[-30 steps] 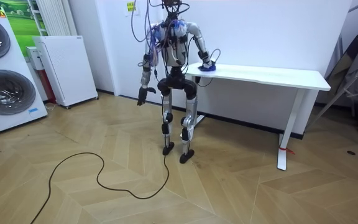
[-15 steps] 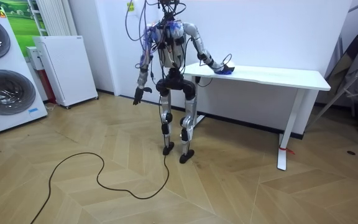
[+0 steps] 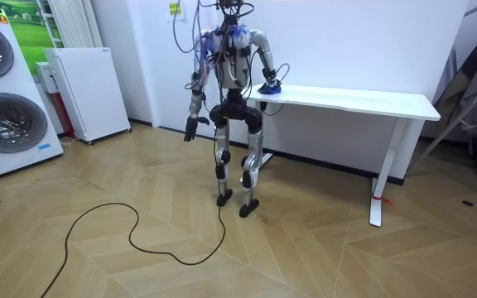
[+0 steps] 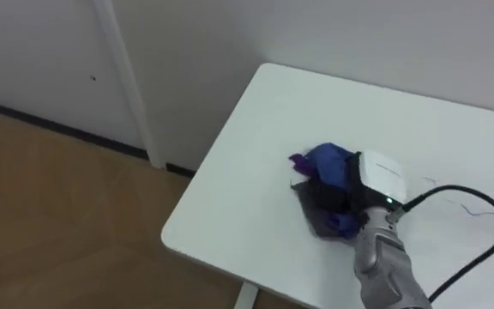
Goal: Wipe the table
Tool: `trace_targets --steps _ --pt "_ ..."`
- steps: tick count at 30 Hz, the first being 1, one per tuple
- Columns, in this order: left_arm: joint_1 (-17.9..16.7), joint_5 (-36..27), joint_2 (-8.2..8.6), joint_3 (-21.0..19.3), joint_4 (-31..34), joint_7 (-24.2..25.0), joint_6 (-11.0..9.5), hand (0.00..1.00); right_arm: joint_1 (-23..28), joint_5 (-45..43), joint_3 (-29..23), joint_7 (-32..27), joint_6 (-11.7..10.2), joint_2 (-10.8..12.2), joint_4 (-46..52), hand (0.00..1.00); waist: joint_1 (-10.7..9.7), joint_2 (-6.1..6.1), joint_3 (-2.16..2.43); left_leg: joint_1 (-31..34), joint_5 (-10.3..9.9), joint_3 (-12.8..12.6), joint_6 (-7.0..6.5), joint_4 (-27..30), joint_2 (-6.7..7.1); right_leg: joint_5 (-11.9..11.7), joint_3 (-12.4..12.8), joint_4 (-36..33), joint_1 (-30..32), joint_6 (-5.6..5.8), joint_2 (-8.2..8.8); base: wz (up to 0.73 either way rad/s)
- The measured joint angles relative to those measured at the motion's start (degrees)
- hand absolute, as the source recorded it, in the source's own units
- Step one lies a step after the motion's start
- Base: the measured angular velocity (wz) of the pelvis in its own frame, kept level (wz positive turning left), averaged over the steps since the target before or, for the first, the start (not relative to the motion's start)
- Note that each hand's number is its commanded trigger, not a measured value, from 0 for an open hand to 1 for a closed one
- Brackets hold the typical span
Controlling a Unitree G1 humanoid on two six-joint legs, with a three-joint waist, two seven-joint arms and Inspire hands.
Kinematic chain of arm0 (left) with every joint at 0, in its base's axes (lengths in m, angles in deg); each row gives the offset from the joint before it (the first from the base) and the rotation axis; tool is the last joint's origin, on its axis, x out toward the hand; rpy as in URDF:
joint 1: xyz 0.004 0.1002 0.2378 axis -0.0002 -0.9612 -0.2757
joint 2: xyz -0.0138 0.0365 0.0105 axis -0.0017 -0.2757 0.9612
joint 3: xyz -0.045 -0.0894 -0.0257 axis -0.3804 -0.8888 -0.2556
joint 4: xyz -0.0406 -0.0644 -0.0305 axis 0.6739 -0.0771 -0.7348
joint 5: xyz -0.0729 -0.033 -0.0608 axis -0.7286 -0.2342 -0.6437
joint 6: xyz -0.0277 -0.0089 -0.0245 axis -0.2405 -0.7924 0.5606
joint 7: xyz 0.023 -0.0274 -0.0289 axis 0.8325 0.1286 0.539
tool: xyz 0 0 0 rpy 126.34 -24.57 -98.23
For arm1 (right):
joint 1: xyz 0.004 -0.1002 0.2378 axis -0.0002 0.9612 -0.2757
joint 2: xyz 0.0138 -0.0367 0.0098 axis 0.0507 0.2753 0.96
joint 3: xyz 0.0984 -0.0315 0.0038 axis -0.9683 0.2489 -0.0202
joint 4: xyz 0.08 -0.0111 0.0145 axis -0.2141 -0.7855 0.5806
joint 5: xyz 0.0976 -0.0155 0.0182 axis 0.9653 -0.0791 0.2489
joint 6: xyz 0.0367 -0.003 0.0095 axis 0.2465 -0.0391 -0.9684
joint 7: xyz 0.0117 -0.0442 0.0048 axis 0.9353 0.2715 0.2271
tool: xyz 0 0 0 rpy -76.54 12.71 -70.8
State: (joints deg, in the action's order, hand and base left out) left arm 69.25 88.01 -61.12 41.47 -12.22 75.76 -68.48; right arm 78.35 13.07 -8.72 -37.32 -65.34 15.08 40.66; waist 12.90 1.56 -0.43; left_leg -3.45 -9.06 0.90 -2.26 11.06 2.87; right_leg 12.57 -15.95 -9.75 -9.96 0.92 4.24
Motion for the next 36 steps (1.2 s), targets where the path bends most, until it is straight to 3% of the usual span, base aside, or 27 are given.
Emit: trace_targets --steps 4,5,7,8,10,13,17,21,23,27,28,29,31,36 --pt "-3.40 0.13 -0.61 -0.41 0.04 -0.05 0.15 0.00 2.43 0.89 -1.43 -2.78 -5.23 -2.07 -2.65 1.00 -2.71 0.60 0.22 -0.31 0.00 0.97 0.00 -0.25 0.53 0.04 -1.51 0.31 -1.33 0.10 0.37 0.34" --pt "-3.94 0.10 -0.73 -0.75 -0.17 -0.11 -0.03 0.00 3.66 1.84 -3.45 -4.49 -7.32 -2.34 -4.59 1.00 -3.78 0.75 0.27 -0.73 0.00 0.87 -0.01 -0.26 0.85 0.23 -2.00 0.56 -2.36 0.40 0.83 0.54" --pt "-3.86 0.11 -0.94 -2.72 -0.21 -0.27 -1.19 0.00 5.98 3.24 -7.50 -6.91 -9.45 -2.52 -7.04 1.00 -5.05 1.13 0.32 -1.14 0.00 0.57 -0.01 -0.27 1.05 0.24 -2.54 1.09 -3.58 0.43 0.91 0.53" --pt "-3.83 0.17 -1.56 -3.48 -0.28 -0.75 -1.89 0.00 7.44 3.52 -9.57 -8.52 -10.38 -2.65 -8.67 1.00 -5.38 1.38 0.82 -1.28 0.00 0.24 -0.02 -0.27 1.01 0.24 -2.37 1.03 -3.84 0.43 0.88 0.34" --pt "-3.81 0.29 -2.19 -4.33 -0.41 -1.52 -2.36 0.00 8.50 3.52 -11.63 -10.05 -11.27 -3.41 -11.18 1.00 -5.61 1.82 1.24 -1.43 -0.01 -0.72 -0.02 -0.26 0.86 0.27 -2.01 1.07 -4.04 0.47 0.80 0.00" --pt "-3.85 0.74 -2.30 -4.79 -0.09 -1.50 -3.06 0.00 10.80 3.98 -16.09 -10.44 -11.36 -5.14 -12.26 1.00 -7.31 1.69 1.38 -1.24 -0.12 -0.85 -0.38 -0.07 0.96 0.32 -2.29 1.08 -4.39 0.56 0.66 0.03" --pt "-3.70 0.68 -2.10 -4.80 -0.18 -1.16 -3.03 0.00 12.60 4.63 -18.88 -10.68 -11.12 -6.13 -13.78 1.00 -7.73 1.03 1.65 -1.53 -0.37 -1.76 -0.69 0.46 0.77 0.68 -1.45 1.06 -4.98 0.92 0.61 -0.15" --pt "-2.59 0.57 -0.69 -4.00 -0.25 -0.92 -2.96 0.00 12.03 4.59 -17.39 -10.66 -9.29 -6.12 -12.70 1.00 -6.52 0.39 1.39 -1.34 -0.55 -2.54 -0.44 1.39 0.42 1.15 -0.24 0.86 -4.29 0.34 0.69 -0.24" --pt "-1.98 0.49 -0.34 -1.86 -0.26 -1.02 -2.68 0.00 11.25 4.37 -15.37 -10.06 -5.02 -5.11 -9.63 1.00 -5.13 -0.08 1.25 -1.06 -0.41 -3.61 -0.38 1.68 -0.24 1.45 0.17 -0.13 -3.29 0.43 0.54 -0.25" --pt "-1.13 0.51 0.42 -0.80 -1.32 -1.05 -2.21 0.00 10.05 -0.04 -10.53 -7.46 -1.17 -2.10 -3.05 1.00 -3.66 -0.07 1.16 0.30 -0.22 -4.81 0.14 1.95 -1.18 1.07 0.11 -0.33 -1.30 -0.04 -0.14 -0.23" --pt "-0.43 0.46 0.40 -0.24 -1.54 -1.00 -1.89 0.00 9.24 -1.23 -7.87 -6.52 -0.52 -1.49 -0.99 1.00 -3.20 -0.44 0.89 0.95 -0.23 -4.94 0.40 2.48 -1.28 0.66 0.11 -0.37 -0.83 -0.73 -0.51 -0.08" --pt "0.04 0.47 0.44 -0.16 -1.97 -0.99 -1.71 0.00 8.38 -2.34 -5.54 -5.44 -0.38 -1.15 0.68 1.00 -2.41 -0.58 0.39 0.91 -0.25 -5.08 0.56 2.47 -1.44 0.57 0.30 -0.58 -0.62 -0.98 -0.57 -0.04" --pt "0.32 0.29 0.54 -0.14 -1.92 -0.98 -1.64 0.00 6.53 -4.11 -2.93 -3.41 0.13 -0.46 2.51 1.00 -1.34 -0.83 0.10 0.98 -0.22 -5.49 0.77 2.30 -1.59 0.81 1.36 -1.01 0.21 -1.21 -0.62 -0.10" --pt "-0.97 -0.12 0.82 -0.02 -0.19 -0.65 -1.26 0.00 4.03 -4.15 -0.22 -1.40 0.21 -0.22 4.74 1.00 -0.27 -1.06 0.15 1.55 -0.28 -5.43 0.86 1.49 -1.15 1.08 0.91 -0.90 0.83 -0.93 -0.23 0.03"
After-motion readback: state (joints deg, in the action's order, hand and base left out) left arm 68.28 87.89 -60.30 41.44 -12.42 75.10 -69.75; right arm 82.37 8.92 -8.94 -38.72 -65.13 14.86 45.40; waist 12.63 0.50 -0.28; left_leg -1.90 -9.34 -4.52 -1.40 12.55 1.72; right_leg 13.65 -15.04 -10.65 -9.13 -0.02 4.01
